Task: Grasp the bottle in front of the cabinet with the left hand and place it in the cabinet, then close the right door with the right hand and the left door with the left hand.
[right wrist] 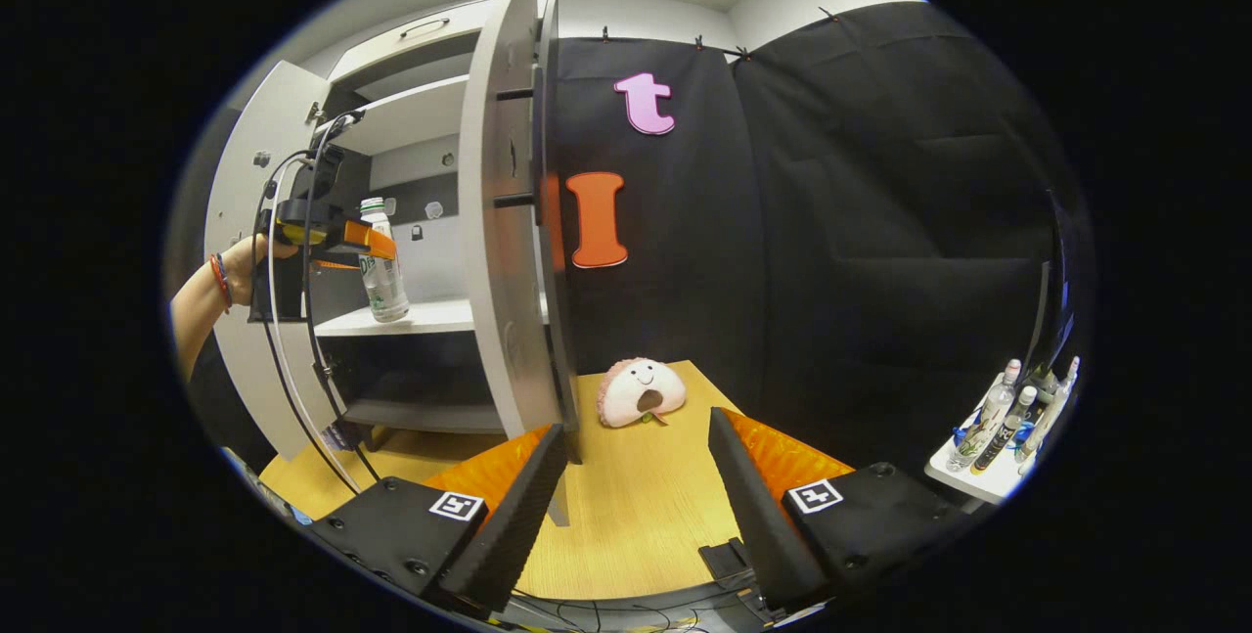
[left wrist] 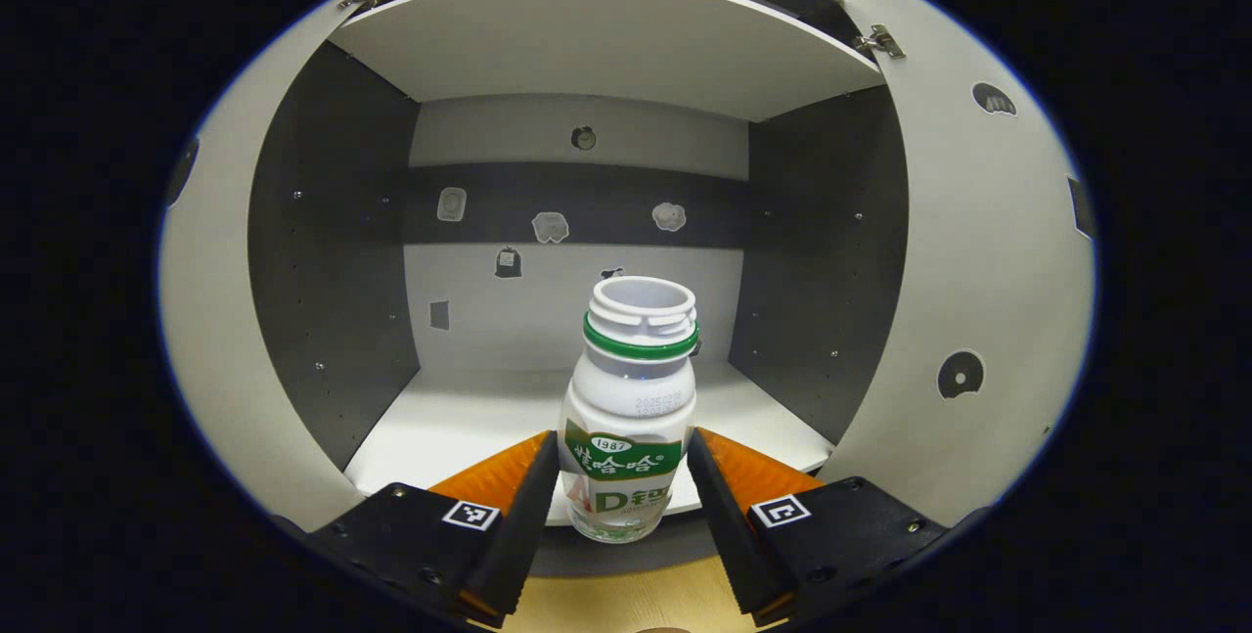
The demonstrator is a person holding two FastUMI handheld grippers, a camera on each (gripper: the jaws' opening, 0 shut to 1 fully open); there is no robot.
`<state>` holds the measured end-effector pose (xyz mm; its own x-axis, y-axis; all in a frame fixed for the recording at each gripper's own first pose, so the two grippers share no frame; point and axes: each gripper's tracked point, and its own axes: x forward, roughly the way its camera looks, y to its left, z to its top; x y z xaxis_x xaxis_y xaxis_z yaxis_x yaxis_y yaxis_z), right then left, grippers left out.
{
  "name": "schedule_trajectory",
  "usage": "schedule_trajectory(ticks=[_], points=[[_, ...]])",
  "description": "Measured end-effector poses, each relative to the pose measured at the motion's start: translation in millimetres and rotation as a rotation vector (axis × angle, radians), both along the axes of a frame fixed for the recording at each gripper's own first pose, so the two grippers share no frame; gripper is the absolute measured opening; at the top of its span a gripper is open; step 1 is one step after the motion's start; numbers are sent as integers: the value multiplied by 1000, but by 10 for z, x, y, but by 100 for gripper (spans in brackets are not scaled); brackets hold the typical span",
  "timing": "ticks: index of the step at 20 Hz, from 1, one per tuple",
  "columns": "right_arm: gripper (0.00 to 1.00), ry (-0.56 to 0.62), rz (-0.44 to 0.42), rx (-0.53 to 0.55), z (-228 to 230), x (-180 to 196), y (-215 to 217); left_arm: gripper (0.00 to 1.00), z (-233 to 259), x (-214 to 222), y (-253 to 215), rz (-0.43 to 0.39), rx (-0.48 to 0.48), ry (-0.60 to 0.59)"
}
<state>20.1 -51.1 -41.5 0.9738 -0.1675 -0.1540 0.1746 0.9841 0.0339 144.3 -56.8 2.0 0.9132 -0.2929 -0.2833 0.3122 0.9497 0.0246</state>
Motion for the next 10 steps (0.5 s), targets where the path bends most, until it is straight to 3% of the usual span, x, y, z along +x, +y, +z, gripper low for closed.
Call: schedule_trajectory(ticks=[10], points=[[97, 10, -55, 0, -6, 56, -117, 80, -108, 221, -29, 10, 17, 58]])
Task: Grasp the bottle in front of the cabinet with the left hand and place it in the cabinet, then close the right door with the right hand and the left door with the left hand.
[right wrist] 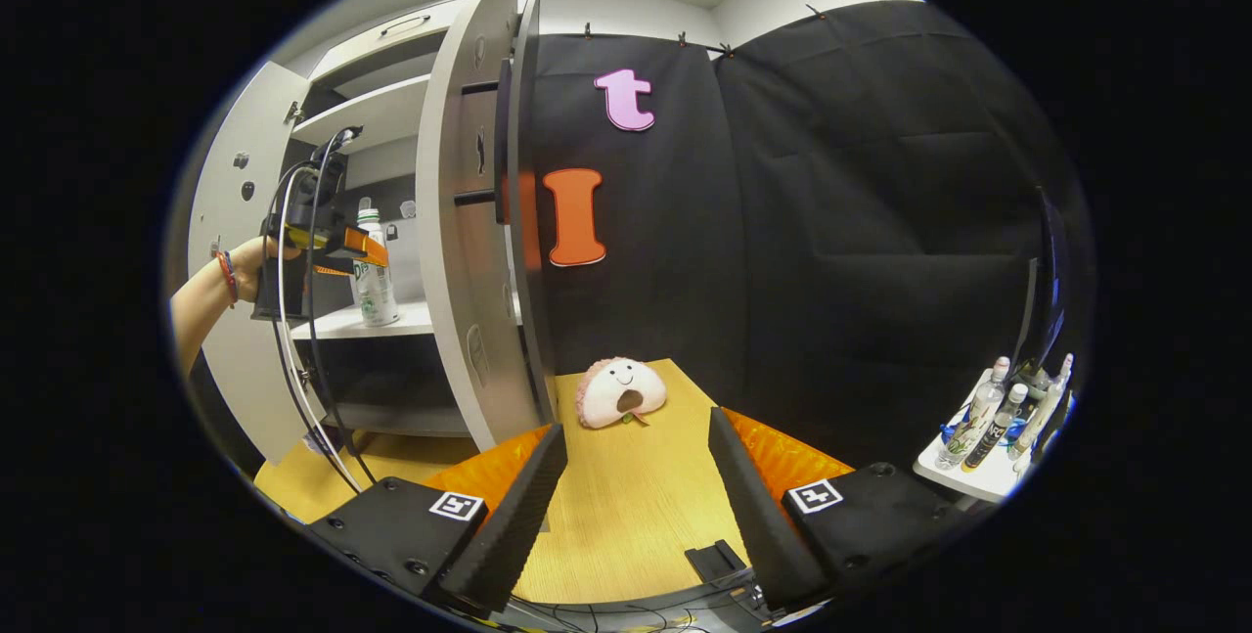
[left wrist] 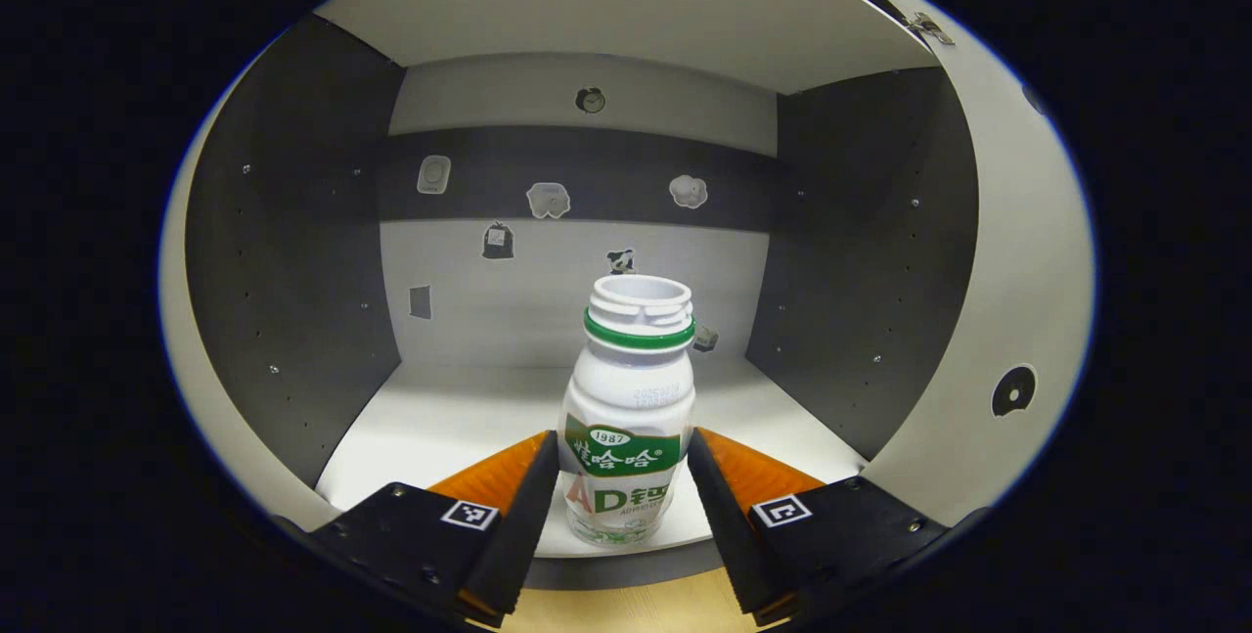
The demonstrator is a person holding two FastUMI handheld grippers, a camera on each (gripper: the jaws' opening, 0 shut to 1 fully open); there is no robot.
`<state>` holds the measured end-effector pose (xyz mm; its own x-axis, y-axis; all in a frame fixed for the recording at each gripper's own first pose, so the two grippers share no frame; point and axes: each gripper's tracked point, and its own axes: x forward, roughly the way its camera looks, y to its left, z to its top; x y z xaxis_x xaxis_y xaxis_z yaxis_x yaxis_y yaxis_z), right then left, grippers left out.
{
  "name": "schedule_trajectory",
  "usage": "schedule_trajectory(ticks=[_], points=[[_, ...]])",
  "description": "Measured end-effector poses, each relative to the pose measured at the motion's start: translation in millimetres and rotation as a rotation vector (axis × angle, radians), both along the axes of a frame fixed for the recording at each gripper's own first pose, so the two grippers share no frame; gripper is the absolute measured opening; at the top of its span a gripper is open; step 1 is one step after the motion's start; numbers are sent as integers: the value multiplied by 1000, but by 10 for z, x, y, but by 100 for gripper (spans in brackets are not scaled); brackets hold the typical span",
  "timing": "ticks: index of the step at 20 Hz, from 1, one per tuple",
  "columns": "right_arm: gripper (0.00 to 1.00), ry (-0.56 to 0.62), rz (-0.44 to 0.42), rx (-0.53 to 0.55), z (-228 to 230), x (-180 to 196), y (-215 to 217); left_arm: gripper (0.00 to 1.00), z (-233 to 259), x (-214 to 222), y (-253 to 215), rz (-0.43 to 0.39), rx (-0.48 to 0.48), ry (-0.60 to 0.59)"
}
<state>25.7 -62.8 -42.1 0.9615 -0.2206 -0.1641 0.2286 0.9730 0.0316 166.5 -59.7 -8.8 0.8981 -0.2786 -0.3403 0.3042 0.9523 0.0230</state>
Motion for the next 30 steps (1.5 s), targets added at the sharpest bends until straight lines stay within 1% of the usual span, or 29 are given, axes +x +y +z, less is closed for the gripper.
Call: schedule_trajectory(ticks=[5, 6, 7, 10, 11, 13, 15, 18, 20, 22, 24, 30], points=[[97, 0, -1, 5, -3, 1, 19, 82, 37, 53, 47, 22, 4, -6], [97, -2, 0, 5, 1, 10, 30, 83, 49, 50, 50, 27, 3, -10], [97, -4, 2, 5, 1, 20, 26, 87, 66, 37, 59, 30, 4, -14], [97, -8, 10, 5, 3, 56, 33, 88, 146, 2, 130, 50, 16, -34], [97, -13, 12, 5, 22, 55, 26, 90, 189, -18, 129, 54, 9, -43], [97, -22, 16, 3, 81, 14, 42, 90, 288, -47, 115, 51, -10, -64], [97, -25, 23, 2, 98, -12, 40, 90, 388, -85, 155, 70, -13, -79], [97, -41, 32, -10, 174, -7, -2, 90, 617, -239, 163, 66, -41, -114], [97, -51, 40, -21, 226, -18, -39, 90, 798, -356, 216, 71, -51, -159], [97, -60, 48, -27, 273, -11, -81, 90, 938, -502, 306, 90, -59, -204], [97, -62, 60, -32, 299, -8, -111, 90, 1005, -678, 398, 113, -67, -220], [97, -70, 93, -53, 383, 71, -252, 90, 1136, -1027, 636, 190, -93, -276]])
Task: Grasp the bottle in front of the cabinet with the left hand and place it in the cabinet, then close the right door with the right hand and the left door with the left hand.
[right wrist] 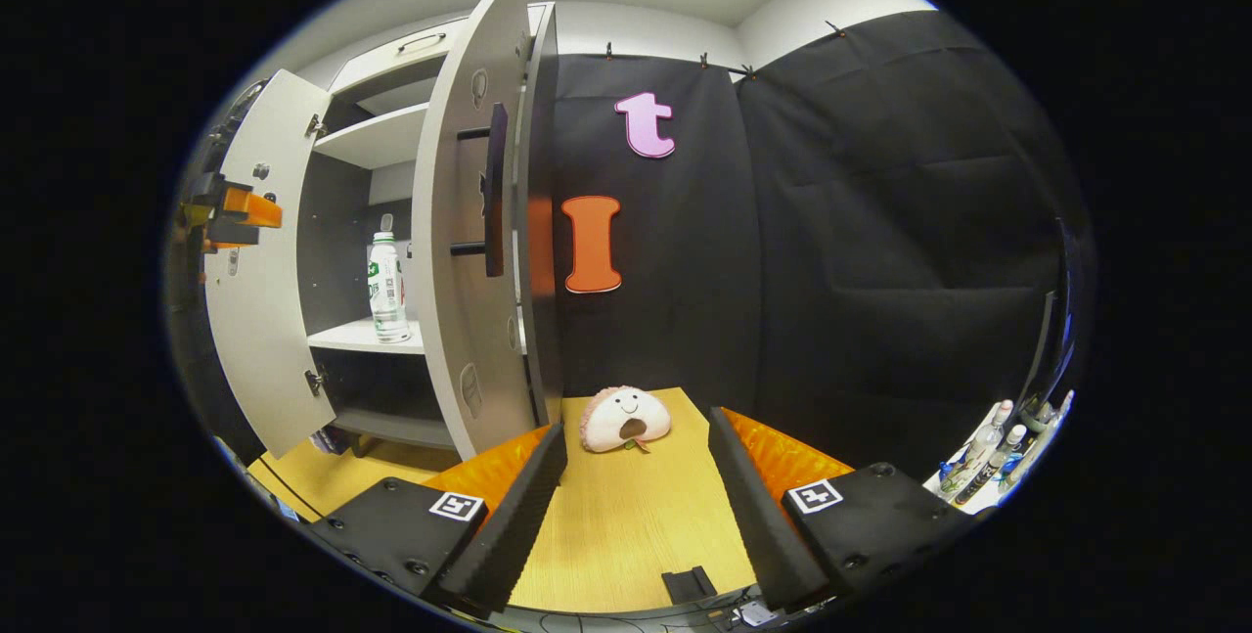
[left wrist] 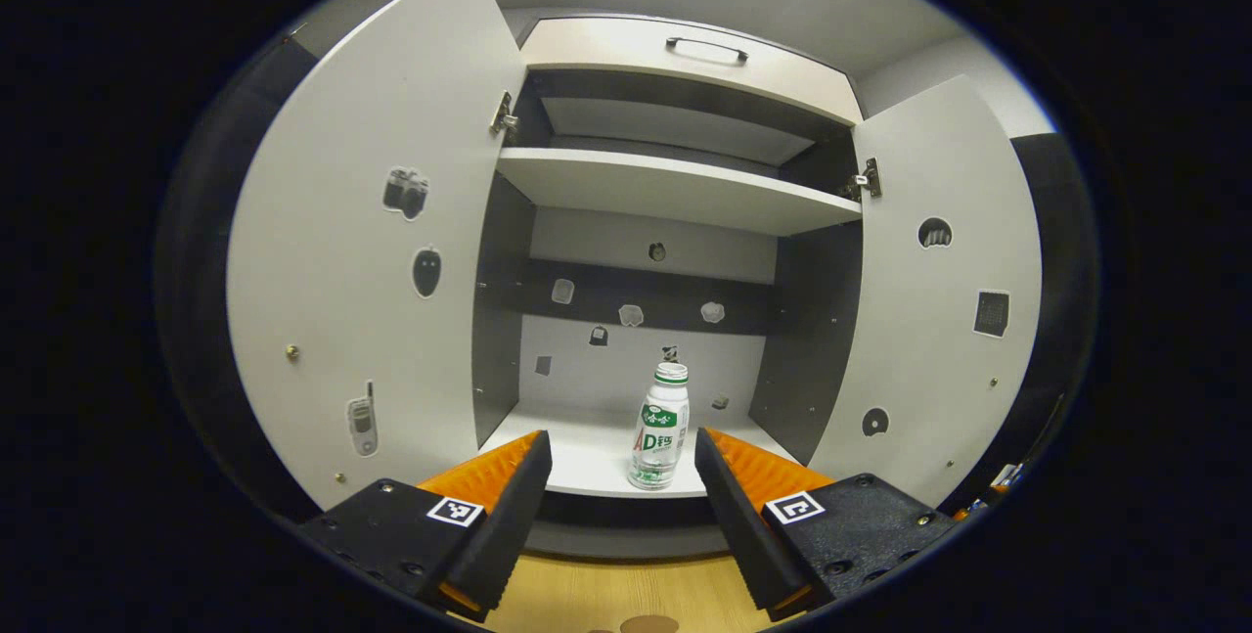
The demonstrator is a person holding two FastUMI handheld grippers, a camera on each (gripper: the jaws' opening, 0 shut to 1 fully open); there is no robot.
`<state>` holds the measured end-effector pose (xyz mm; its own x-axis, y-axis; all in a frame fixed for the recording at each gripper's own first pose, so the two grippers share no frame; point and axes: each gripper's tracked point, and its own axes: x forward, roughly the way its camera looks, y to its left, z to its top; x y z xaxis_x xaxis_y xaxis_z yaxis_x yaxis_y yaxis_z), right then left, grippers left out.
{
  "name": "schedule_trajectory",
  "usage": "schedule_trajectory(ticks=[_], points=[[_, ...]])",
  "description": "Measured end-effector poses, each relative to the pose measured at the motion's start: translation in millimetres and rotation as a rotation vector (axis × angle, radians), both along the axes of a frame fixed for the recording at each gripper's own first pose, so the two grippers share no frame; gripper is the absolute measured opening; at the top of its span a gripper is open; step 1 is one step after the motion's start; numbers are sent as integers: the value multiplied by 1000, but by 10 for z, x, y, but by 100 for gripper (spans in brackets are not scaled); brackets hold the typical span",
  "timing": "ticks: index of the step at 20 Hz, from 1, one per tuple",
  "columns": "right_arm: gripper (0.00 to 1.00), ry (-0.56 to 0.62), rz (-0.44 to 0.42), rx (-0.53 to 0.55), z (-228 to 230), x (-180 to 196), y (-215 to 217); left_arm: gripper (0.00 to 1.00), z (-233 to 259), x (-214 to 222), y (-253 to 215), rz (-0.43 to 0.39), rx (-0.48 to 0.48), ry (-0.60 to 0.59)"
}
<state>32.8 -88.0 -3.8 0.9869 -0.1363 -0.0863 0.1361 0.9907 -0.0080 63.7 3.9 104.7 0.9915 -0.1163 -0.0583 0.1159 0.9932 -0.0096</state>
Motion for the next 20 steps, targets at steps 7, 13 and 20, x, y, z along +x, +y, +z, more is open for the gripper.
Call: schedule_trajectory(ticks=[7, 13, 20], points=[[97, 9, 43, -13, -4, 257, -35, 90, 81, -290, 289, 89, -15, -37], [97, 37, 77, -7, -132, 639, 62, 90, 84, -407, 504, 156, -1, -47], [97, 54, 108, -20, -226, 1105, 222, 90, 79, -617, 713, 218, -3, -48]])
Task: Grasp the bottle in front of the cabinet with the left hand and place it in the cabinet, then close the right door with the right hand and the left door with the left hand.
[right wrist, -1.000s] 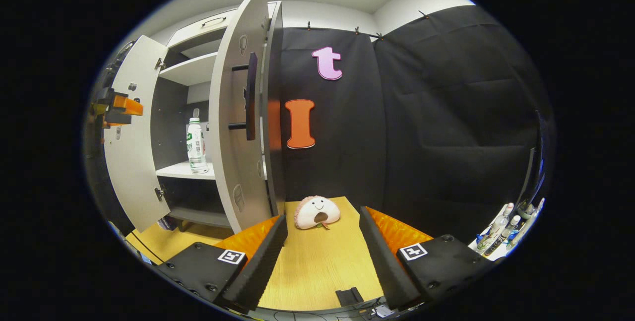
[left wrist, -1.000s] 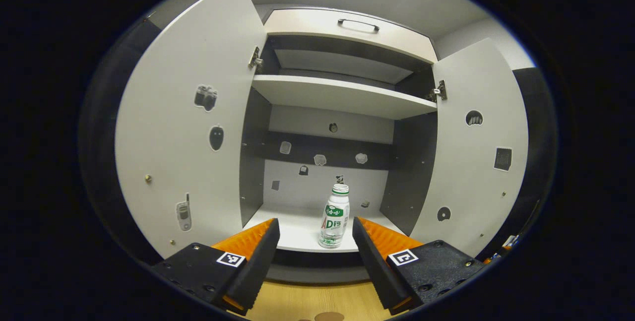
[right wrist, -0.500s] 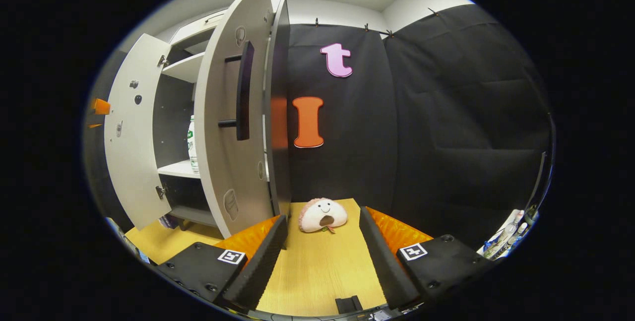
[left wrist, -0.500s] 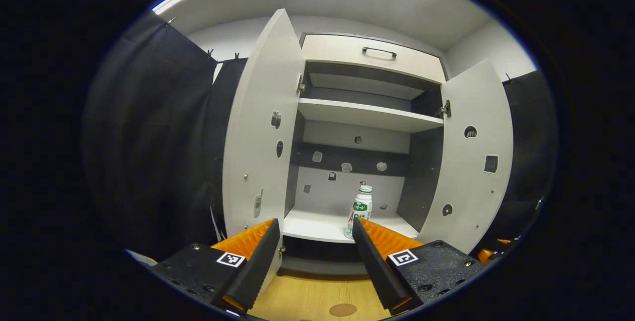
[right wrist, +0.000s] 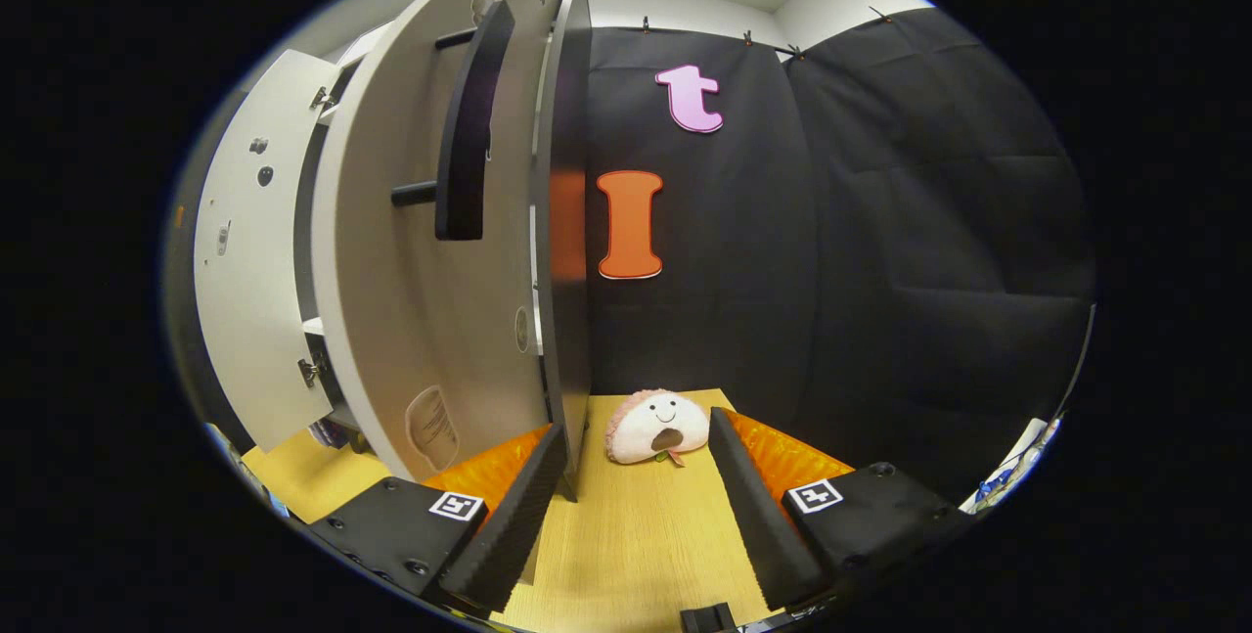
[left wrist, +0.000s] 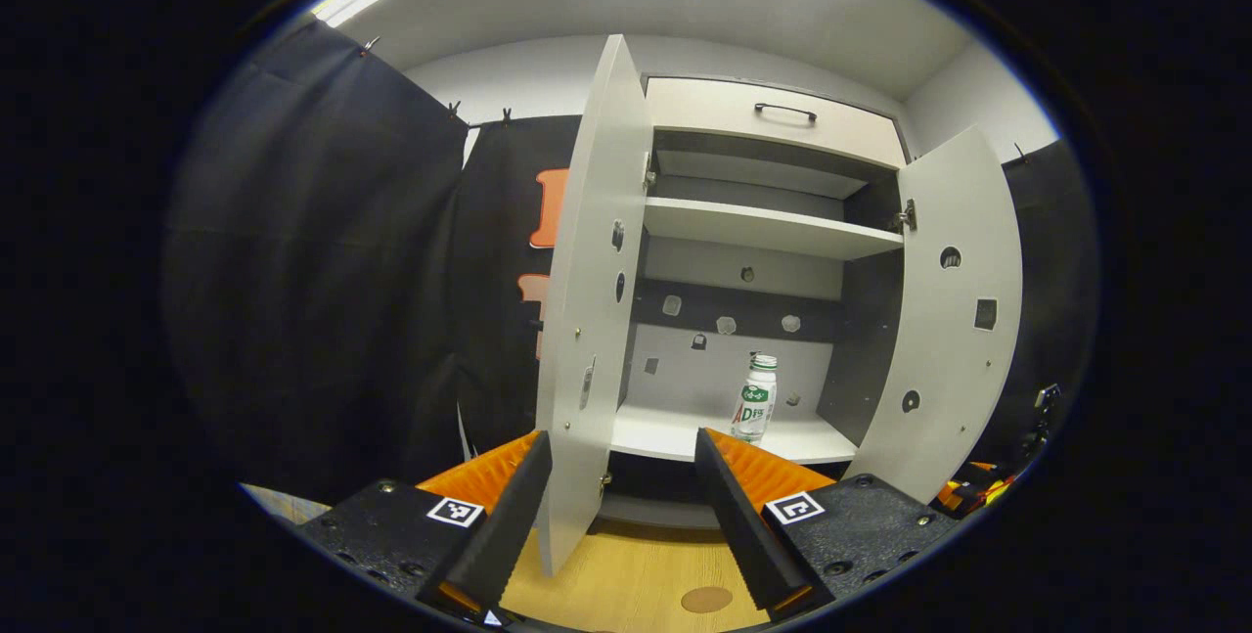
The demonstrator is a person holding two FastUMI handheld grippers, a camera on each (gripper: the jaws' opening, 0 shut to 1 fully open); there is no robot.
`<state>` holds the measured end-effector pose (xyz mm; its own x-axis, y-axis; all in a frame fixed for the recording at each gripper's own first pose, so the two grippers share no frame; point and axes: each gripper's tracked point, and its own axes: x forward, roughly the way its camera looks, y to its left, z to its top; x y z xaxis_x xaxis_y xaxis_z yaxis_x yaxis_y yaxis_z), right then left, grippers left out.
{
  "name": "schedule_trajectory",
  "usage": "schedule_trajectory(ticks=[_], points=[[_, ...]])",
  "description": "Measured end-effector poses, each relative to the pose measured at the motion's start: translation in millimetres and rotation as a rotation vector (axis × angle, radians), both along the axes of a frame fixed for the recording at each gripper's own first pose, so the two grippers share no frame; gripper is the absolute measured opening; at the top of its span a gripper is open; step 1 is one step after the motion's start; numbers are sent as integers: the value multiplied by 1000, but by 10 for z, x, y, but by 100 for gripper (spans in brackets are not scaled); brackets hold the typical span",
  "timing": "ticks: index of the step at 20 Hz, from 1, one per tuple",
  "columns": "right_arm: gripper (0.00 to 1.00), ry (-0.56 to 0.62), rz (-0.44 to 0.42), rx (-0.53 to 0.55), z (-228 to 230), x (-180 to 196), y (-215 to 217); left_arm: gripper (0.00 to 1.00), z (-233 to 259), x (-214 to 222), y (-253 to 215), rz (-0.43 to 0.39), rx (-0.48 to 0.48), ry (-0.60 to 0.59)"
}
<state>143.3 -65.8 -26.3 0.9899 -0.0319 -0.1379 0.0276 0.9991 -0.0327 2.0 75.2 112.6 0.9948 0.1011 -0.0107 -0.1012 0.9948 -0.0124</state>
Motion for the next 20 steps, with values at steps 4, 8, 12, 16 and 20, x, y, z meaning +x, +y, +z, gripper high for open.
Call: schedule_trajectory(ticks=[4, 8, 12, 16, 20], points=[[97, 0, 28, -7, -9, 106, 141, 90, 31, -86, 43, 11, -1, -5], [96, -9, 29, -14, 5, 120, 190, 90, 44, -102, 40, 6, 0, -12], [96, -9, 0, -5, 8, 93, 184, 90, 18, -91, -3, -31, 1, 4], [95, -38, -21, -64, 110, 49, 269, 90, 6, -20, -79, -90, 7, 12], [95, -39, -10, -39, 93, 19, 506, 90, 4, 80, -97, -138, 3, 10]])
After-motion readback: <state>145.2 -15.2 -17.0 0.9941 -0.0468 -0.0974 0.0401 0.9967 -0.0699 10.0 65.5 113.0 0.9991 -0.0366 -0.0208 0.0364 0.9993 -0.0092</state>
